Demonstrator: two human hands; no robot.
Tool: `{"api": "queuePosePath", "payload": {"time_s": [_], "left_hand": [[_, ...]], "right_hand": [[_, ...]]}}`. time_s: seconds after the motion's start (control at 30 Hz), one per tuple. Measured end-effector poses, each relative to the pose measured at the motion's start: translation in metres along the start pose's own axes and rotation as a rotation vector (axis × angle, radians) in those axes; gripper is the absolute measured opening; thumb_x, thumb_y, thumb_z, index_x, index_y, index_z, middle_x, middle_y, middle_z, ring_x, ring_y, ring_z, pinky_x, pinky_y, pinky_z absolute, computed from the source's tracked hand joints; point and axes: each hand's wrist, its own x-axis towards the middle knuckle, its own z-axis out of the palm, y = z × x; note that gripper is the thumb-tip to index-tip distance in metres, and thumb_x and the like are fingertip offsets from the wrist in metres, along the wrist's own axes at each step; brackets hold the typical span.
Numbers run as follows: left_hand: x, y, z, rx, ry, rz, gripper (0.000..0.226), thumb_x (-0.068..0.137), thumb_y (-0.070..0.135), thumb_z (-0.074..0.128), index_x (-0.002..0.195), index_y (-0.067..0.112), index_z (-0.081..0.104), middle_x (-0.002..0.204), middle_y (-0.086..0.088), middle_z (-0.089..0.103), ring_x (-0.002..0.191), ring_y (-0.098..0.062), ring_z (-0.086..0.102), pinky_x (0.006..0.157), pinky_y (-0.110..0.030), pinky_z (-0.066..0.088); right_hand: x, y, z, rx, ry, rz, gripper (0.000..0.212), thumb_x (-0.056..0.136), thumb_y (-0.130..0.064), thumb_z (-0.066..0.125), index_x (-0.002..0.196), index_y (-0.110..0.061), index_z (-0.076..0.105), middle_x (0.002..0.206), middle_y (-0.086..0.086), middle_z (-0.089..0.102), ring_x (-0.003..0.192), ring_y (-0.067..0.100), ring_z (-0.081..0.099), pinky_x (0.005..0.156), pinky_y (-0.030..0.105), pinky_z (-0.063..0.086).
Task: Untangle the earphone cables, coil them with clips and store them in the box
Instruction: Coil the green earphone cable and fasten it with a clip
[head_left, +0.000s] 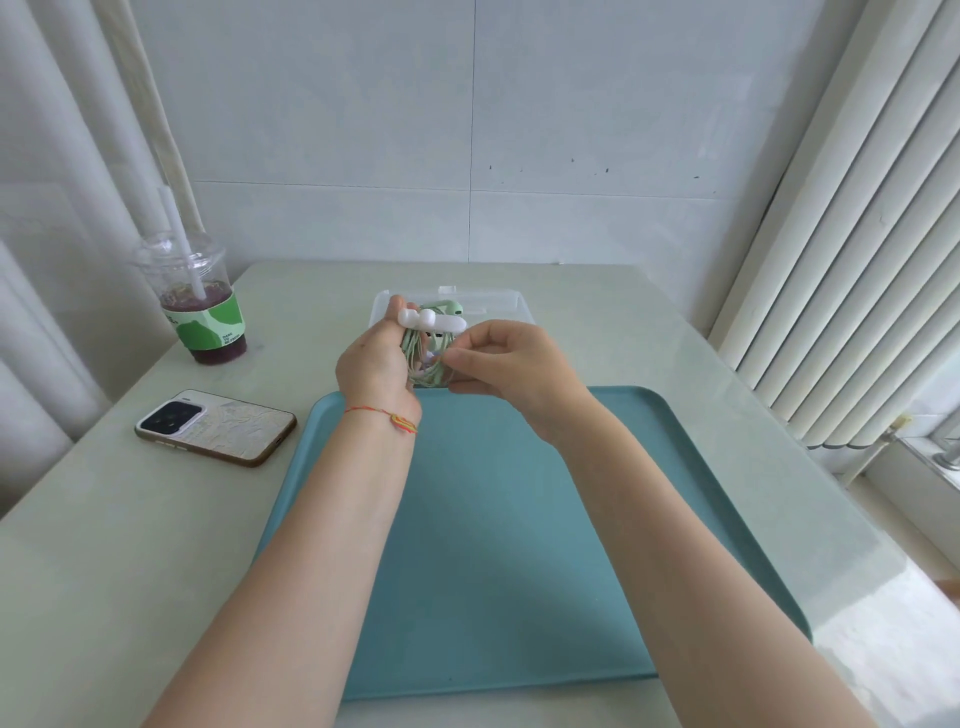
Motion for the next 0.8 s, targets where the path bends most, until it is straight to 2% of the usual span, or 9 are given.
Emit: {"api": "queuePosePath", "payload": {"time_s": [0.1,0.2,0.3,0.37,0.5,0.57,0.67,0.73,0.8], "left_hand": [[0.001,0.004,-0.002,0.035,-0.012,0.142,0.017,0.080,0.031,0.075,0.070,0.019,0.077,0.087,-0.013,0.074,0.075,-0.024,0.063,0.066,-0.034,0.051],[-0.001,0.010,-0.003,0.117,-0.083,0.245,0.025,0.085,0.026,0.073,0.061,0.023,0.077,0.078,0.002,0.074,0.080,-0.018,0.065,0.084,-0.037,0.054],[-0.011,0.017,-0.002,0.252,-0.272,0.307,0.030,0.087,0.022,0.070,0.058,0.022,0.075,0.073,0.005,0.073,0.073,-0.011,0.064,0.078,-0.031,0.053],[-0.018,0.021,-0.001,0.331,-0.394,0.301,0.026,0.086,0.023,0.071,0.060,0.021,0.076,0.076,0.006,0.074,0.072,-0.010,0.064,0.076,-0.029,0.051],[-0.033,0.025,0.003,0.440,-0.570,0.240,0.015,0.076,0.031,0.072,0.064,0.023,0.077,0.068,0.007,0.070,0.065,-0.011,0.063,0.065,-0.024,0.050],[-0.034,0.023,0.004,0.488,-0.590,0.249,0.017,0.081,0.027,0.071,0.065,0.024,0.077,0.065,0.007,0.069,0.063,-0.010,0.063,0.063,-0.022,0.051],[-0.033,0.021,0.004,0.515,-0.558,0.279,0.013,0.085,0.022,0.071,0.075,0.016,0.076,0.070,0.004,0.071,0.067,-0.009,0.064,0.065,-0.018,0.051],[-0.031,0.019,0.004,0.500,-0.522,0.281,0.015,0.085,0.020,0.072,0.080,0.006,0.075,0.072,-0.001,0.071,0.067,-0.011,0.063,0.065,-0.019,0.051],[-0.028,0.018,0.003,0.491,-0.484,0.284,0.014,0.084,0.020,0.073,0.080,0.007,0.075,0.071,-0.001,0.071,0.066,-0.010,0.063,0.063,-0.019,0.050]], "right_hand": [[-0.002,-0.008,-0.014,-0.171,-0.068,-0.012,0.009,0.089,-0.006,0.065,0.093,-0.007,0.073,0.097,0.013,0.073,0.089,0.020,0.071,0.090,0.031,0.056],[-0.007,-0.021,-0.035,-0.348,-0.133,0.009,0.016,0.092,-0.007,0.060,0.097,-0.009,0.074,0.100,0.009,0.074,0.093,0.020,0.070,0.087,0.031,0.057],[-0.011,-0.034,-0.055,-0.345,-0.025,-0.007,0.016,0.093,-0.007,0.054,0.096,-0.004,0.070,0.097,0.010,0.072,0.087,0.024,0.070,0.077,0.037,0.059],[-0.011,-0.036,-0.063,-0.301,0.019,-0.058,0.015,0.094,-0.012,0.057,0.104,-0.009,0.067,0.106,0.007,0.070,0.097,0.020,0.068,0.080,0.037,0.059],[-0.012,-0.032,-0.059,-0.255,-0.195,-0.063,0.030,0.094,-0.024,0.060,0.124,-0.020,0.060,0.122,-0.005,0.065,0.113,0.006,0.061,0.094,0.032,0.051],[-0.014,-0.031,-0.056,-0.287,-0.264,-0.030,0.027,0.094,-0.024,0.060,0.120,-0.017,0.060,0.114,0.000,0.070,0.104,0.012,0.065,0.092,0.031,0.050],[-0.013,-0.030,-0.056,-0.298,-0.234,-0.029,0.019,0.093,-0.012,0.061,0.112,-0.011,0.062,0.099,0.012,0.072,0.087,0.018,0.066,0.090,0.036,0.053],[-0.012,-0.029,-0.056,-0.289,-0.206,-0.037,0.016,0.092,-0.008,0.060,0.108,-0.008,0.063,0.091,0.011,0.070,0.079,0.018,0.065,0.083,0.035,0.056],[-0.011,-0.029,-0.054,-0.274,-0.175,-0.052,0.012,0.092,-0.006,0.060,0.104,-0.005,0.062,0.085,0.009,0.068,0.073,0.018,0.064,0.076,0.032,0.055]]}}
